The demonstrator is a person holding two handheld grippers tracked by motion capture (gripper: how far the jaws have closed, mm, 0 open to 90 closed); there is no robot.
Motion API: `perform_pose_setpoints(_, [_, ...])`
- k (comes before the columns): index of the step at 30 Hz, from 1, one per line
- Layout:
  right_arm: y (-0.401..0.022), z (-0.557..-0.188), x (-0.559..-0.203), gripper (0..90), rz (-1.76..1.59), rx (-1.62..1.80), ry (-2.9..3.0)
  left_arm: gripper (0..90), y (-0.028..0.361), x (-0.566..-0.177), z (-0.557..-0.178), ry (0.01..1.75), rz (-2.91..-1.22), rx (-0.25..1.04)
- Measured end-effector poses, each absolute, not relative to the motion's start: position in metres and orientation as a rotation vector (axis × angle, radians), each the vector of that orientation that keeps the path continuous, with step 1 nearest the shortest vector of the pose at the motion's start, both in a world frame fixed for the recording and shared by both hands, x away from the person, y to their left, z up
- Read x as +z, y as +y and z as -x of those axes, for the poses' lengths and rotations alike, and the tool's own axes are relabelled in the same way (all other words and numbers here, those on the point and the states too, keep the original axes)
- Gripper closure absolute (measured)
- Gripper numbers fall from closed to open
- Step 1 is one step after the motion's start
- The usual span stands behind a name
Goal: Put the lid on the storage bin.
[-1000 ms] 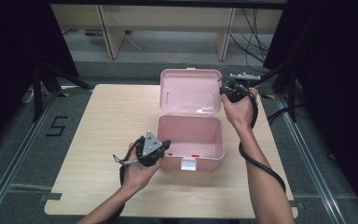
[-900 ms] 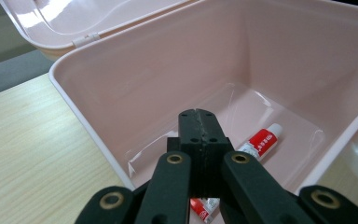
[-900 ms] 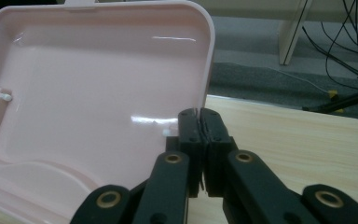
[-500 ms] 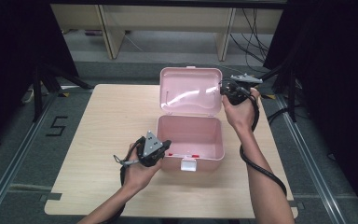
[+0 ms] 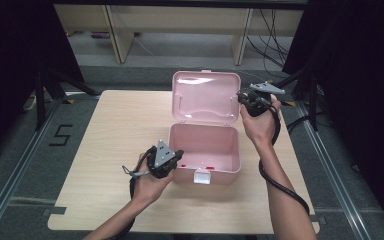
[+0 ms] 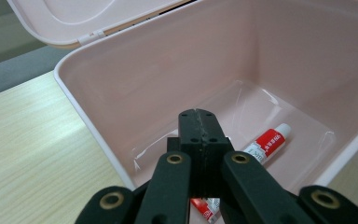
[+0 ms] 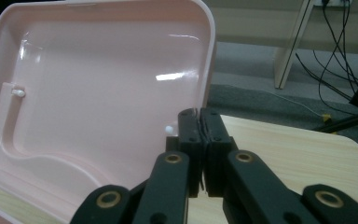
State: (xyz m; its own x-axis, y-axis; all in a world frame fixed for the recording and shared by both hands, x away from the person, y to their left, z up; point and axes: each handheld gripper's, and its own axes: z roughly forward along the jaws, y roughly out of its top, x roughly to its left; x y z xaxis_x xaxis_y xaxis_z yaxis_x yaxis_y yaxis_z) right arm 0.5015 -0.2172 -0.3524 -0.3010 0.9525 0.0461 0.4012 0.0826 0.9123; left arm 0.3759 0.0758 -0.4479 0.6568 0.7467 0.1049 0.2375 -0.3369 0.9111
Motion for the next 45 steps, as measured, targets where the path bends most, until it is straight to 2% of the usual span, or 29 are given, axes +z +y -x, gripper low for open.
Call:
perform_pose_setpoints(25, [-0.219,-0.485,-0.357,90.0,-1.296,1.225,1.716,90.0,0.072,-0.447,-0.378,0.788,-1.886,0.637])
perform_pose_setpoints(29, [-0.206,-0.48,-0.361,90.0,-1.249,1.177,1.758,90.0,0.068,-0.447,-0.378,0.785,-1.877,0.621])
perform_pose_setpoints(31, [-0.212,-0.482,-0.357,90.0,-1.308,1.252,1.725,90.0,0.071,-0.447,-0.377,0.781,-1.873,0.613])
perform_pose_setpoints(37, [-0.23,-0.481,-0.351,90.0,-1.322,1.19,1.745,90.0,0.072,-0.446,-0.379,0.782,-1.878,0.623])
perform_pose_setpoints(45, [-0.238,-0.485,-0.364,89.8,-1.427,1.146,1.793,90.0,0.072,-0.446,-0.38,0.784,-1.872,0.598])
